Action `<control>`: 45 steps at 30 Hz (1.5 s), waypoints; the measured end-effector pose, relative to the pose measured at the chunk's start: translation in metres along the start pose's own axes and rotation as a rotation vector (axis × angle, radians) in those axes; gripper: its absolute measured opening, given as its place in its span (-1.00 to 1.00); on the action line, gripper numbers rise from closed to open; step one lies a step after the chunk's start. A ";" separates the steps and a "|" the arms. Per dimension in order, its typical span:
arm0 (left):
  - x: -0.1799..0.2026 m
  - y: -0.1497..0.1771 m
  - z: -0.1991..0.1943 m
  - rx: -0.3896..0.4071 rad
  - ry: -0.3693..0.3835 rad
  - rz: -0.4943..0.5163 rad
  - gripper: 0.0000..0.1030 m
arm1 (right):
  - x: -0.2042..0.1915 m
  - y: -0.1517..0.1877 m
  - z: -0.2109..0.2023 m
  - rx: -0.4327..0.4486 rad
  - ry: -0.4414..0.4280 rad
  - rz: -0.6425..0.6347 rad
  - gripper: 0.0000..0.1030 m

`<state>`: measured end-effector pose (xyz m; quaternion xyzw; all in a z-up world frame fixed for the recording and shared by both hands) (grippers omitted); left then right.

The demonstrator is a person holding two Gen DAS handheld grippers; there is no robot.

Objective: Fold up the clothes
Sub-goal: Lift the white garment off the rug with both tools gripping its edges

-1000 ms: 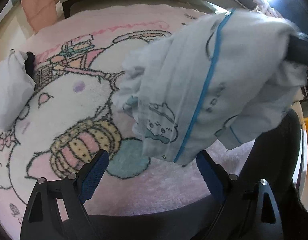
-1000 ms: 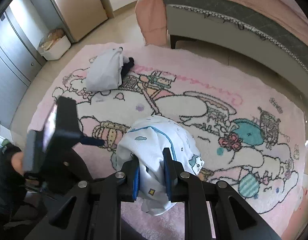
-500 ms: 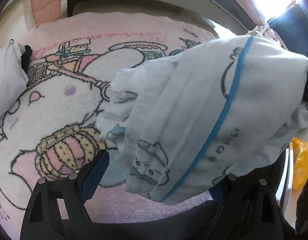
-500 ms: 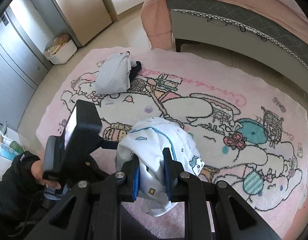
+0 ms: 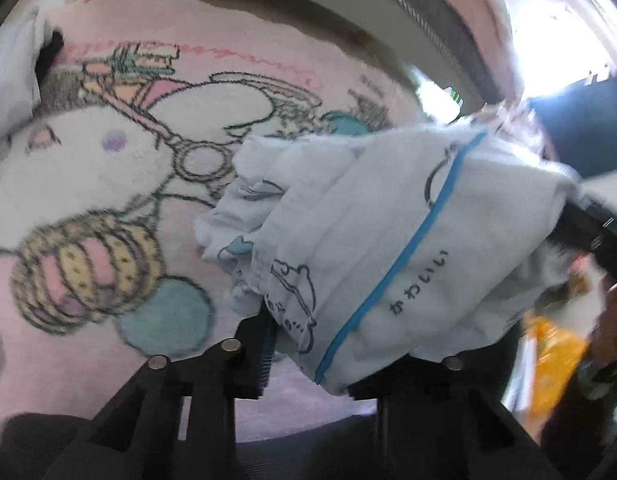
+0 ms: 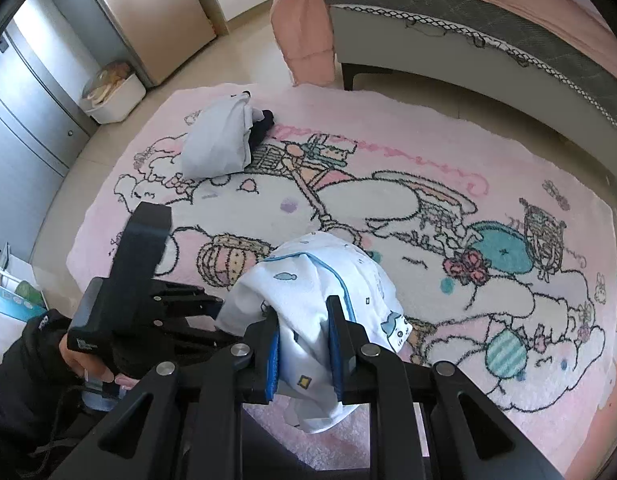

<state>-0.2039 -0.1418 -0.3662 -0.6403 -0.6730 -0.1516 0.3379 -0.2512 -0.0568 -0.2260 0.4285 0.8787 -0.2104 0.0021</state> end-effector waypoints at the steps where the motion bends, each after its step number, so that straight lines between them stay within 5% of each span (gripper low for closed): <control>1: 0.002 -0.001 -0.001 0.008 0.006 -0.002 -0.65 | 0.001 0.000 0.000 0.001 0.000 0.000 -0.66; 13: 0.026 -0.017 -0.036 0.123 0.172 -0.054 -0.81 | 0.011 0.009 0.005 -0.014 -0.015 0.029 -0.65; 31: 0.062 -0.035 -0.077 0.161 0.427 -0.121 -0.82 | 0.020 0.020 0.018 -0.025 -0.089 0.099 -0.63; 36: 0.073 -0.042 -0.086 0.164 0.417 -0.096 -0.82 | 0.030 0.021 0.021 -0.028 0.007 0.095 0.21; 45: 0.096 -0.059 -0.098 0.147 0.432 -0.093 -0.82 | 0.046 0.040 0.020 -0.028 0.089 0.100 0.39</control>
Point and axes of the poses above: each gripper's, at about its wrist camera, not at the fingertips, and z roughly the way its jaws point, x to its right, y to its underside, the point moved 8 cm from there along z, roughly the way its jaws point, and after that the axes turned 2 degrees about z, right-handed, at the moved point
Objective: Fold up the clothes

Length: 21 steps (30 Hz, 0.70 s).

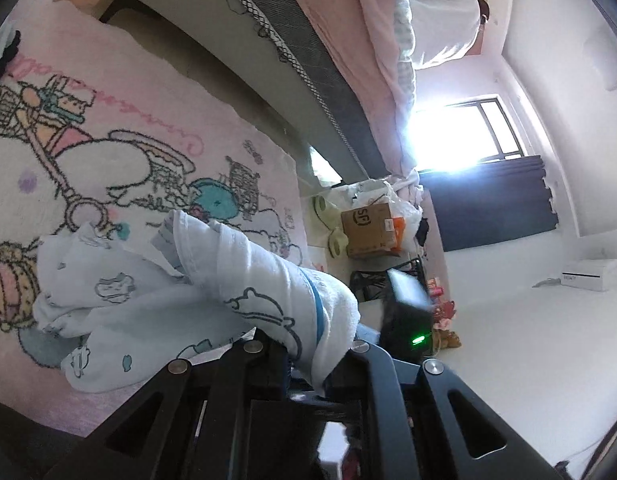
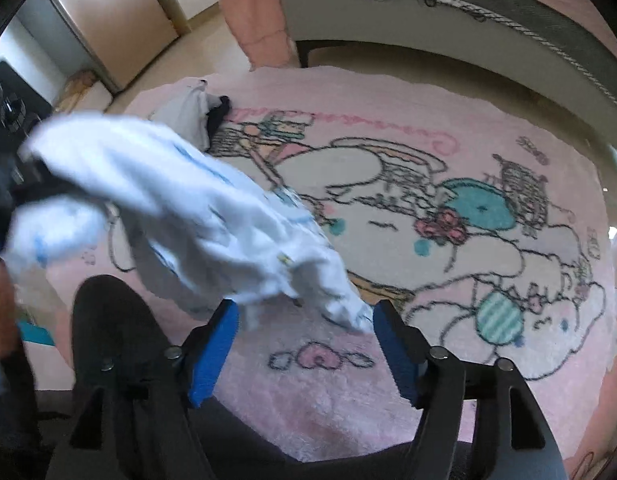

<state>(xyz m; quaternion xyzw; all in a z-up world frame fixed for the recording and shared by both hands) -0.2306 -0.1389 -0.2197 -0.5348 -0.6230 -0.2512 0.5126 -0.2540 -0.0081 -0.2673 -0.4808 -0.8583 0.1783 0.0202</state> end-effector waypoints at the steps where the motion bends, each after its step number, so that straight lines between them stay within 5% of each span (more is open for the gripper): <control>1: 0.003 -0.001 0.000 -0.002 0.000 -0.005 -0.82 | 0.003 0.003 0.001 -0.004 0.012 0.003 0.39; 14: 0.015 -0.019 0.001 0.033 0.115 -0.219 -0.82 | 0.004 0.045 0.028 -0.052 -0.062 0.120 0.39; 21: 0.035 -0.023 0.000 0.032 0.130 -0.217 -0.82 | 0.008 0.053 0.038 0.006 -0.369 0.385 0.40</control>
Point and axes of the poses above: each gripper's, at about its wrist camera, not at the fingertips, and z roughly the way its jaws point, x to its right, y to its underside, the point moved 8 cm from there along z, roughly the way its jaws point, and after that the axes turned 2 degrees about z, right-handed, at the moved point
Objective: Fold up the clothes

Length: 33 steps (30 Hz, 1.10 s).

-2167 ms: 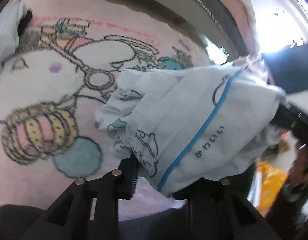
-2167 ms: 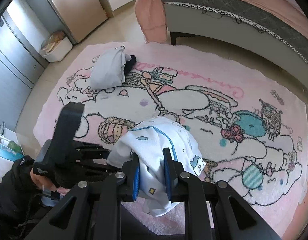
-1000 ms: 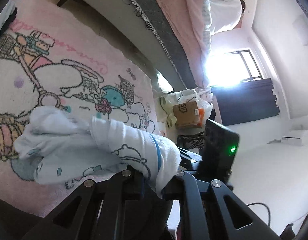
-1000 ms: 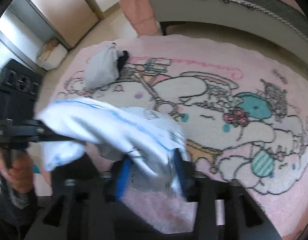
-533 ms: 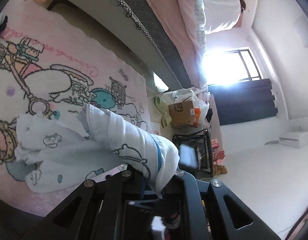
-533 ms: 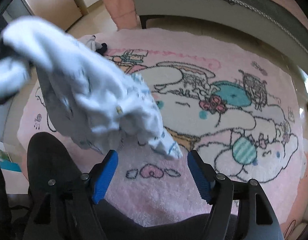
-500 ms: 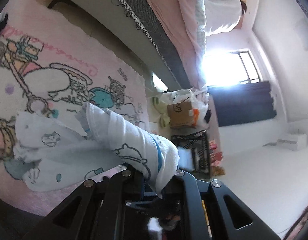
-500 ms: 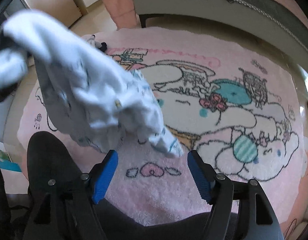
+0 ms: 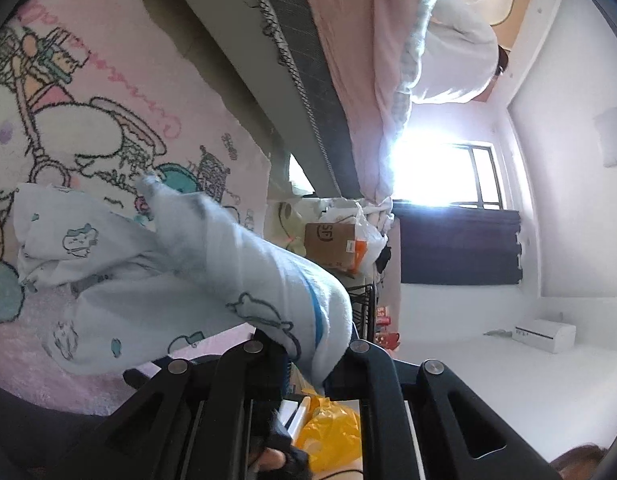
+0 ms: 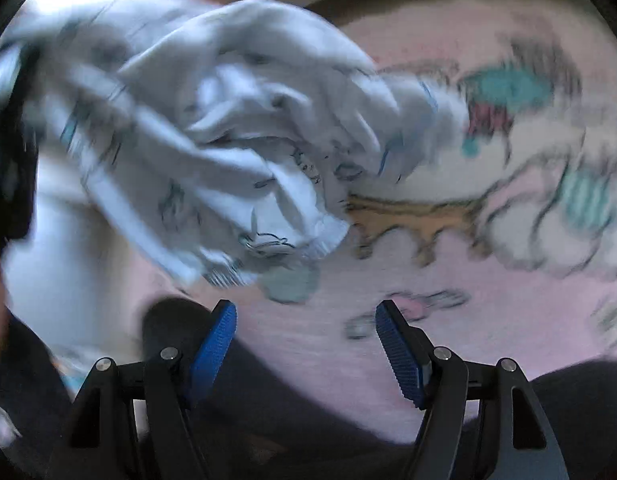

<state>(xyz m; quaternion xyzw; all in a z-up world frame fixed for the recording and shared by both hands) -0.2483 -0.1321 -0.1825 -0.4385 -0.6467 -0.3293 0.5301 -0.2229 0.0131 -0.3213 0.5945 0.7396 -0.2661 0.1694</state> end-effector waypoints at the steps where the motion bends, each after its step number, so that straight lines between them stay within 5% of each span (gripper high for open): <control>1: 0.004 0.000 0.000 0.002 -0.001 0.001 -0.82 | 0.004 -0.001 0.001 0.012 -0.031 0.041 0.40; 6: 0.025 0.001 0.000 0.006 0.007 0.029 -0.82 | 0.012 -0.001 0.009 0.028 0.001 0.045 0.40; 11: 0.038 -0.006 0.001 0.012 -0.001 0.047 -0.82 | -0.003 0.007 0.009 0.094 0.229 -0.184 0.40; 15: 0.045 -0.010 0.003 0.015 -0.014 0.053 -0.82 | -0.021 0.023 0.015 0.085 0.177 -0.267 0.40; 19: 0.057 -0.006 0.002 0.005 -0.011 0.086 -0.82 | -0.014 0.019 0.012 0.126 0.150 -0.203 0.40; 25: 0.073 -0.001 -0.001 0.000 0.002 0.120 -0.82 | -0.014 -0.004 -0.014 0.228 -0.020 -0.102 0.40; 33: 0.091 0.004 -0.009 0.001 0.027 0.154 -0.82 | -0.016 -0.016 -0.007 0.242 -0.027 -0.133 0.40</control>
Point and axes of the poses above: each gripper's, at about its wrist camera, not at the fingertips, and z roughly the way its jaws point, x to its right, y to its underside, the point moved 8 cm from there along z, roughly the way its jaws point, and after that the axes turned 2 degrees about z, right-handed, at the moved point
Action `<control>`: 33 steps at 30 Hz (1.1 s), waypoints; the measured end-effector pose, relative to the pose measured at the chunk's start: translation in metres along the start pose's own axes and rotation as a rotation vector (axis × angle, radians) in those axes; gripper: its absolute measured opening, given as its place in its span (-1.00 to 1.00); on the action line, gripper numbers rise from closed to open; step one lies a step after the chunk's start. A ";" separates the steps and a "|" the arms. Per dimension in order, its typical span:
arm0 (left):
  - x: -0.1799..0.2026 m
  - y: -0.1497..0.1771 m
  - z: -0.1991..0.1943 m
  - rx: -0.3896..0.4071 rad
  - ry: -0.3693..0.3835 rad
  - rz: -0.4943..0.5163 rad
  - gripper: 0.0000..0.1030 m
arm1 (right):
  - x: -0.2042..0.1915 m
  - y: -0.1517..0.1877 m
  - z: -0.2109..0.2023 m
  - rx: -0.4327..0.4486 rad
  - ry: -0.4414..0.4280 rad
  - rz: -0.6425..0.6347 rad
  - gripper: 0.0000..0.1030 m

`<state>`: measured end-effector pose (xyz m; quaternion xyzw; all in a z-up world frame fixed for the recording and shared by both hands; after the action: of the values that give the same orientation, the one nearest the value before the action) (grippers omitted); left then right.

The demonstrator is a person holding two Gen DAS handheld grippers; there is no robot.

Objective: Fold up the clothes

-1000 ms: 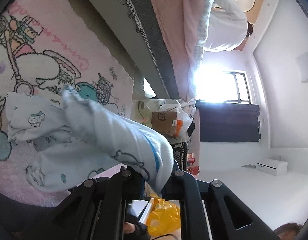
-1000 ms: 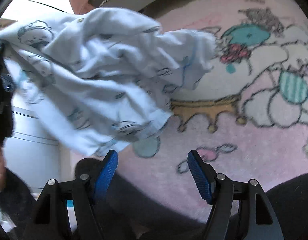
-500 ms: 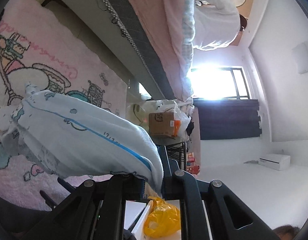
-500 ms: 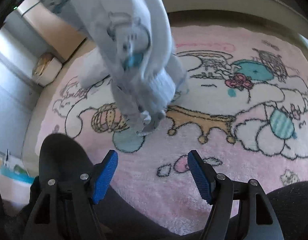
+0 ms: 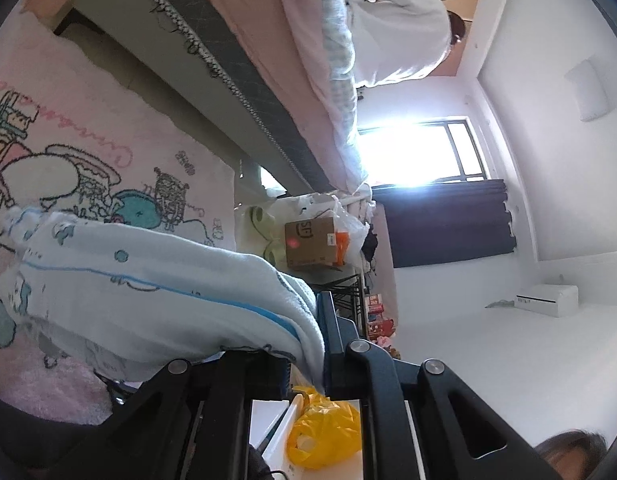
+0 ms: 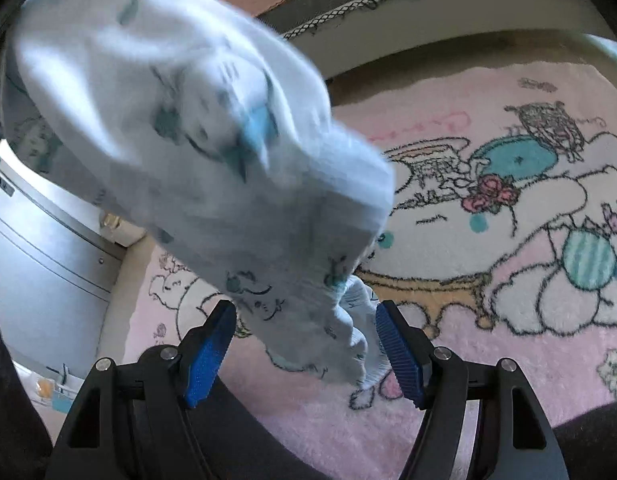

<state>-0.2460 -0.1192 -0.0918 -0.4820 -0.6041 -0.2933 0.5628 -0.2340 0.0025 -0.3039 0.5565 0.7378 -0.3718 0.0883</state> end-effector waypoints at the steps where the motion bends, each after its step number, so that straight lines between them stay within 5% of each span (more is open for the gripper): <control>1: 0.003 -0.001 -0.001 0.002 0.003 0.006 -0.82 | 0.002 0.002 0.006 -0.016 0.011 -0.001 0.40; 12: 0.058 -0.006 -0.014 0.020 -0.007 0.129 -0.82 | 0.009 0.012 0.023 -0.091 0.048 -0.003 0.40; 24: 0.105 -0.013 -0.029 0.058 0.026 0.202 -0.82 | 0.008 0.016 0.023 -0.119 -0.136 0.113 0.47; 28: 0.113 -0.011 -0.028 0.054 0.015 0.234 -0.82 | -0.001 0.011 0.014 -0.050 -0.166 0.081 0.45; 31: 0.109 -0.013 -0.027 0.058 -0.005 0.229 -0.82 | -0.007 0.008 0.008 -0.006 -0.140 0.021 -0.01; 33: 0.102 -0.015 -0.025 0.057 -0.020 0.216 -0.82 | -0.011 0.009 0.007 0.000 -0.125 -0.010 -0.51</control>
<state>-0.2397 -0.1215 0.0143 -0.5311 -0.5622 -0.2089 0.5985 -0.2243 -0.0099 -0.3070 0.5283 0.7337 -0.4062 0.1324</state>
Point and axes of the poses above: each gripper's, at about its wrist camera, not at the fingertips, and z roughly the way its jaws point, x to its right, y to its underside, the point moved 8 cm from there along z, roughly the way its jaws point, and after that the axes turned 2 degrees about z, right-handed, at the moved point
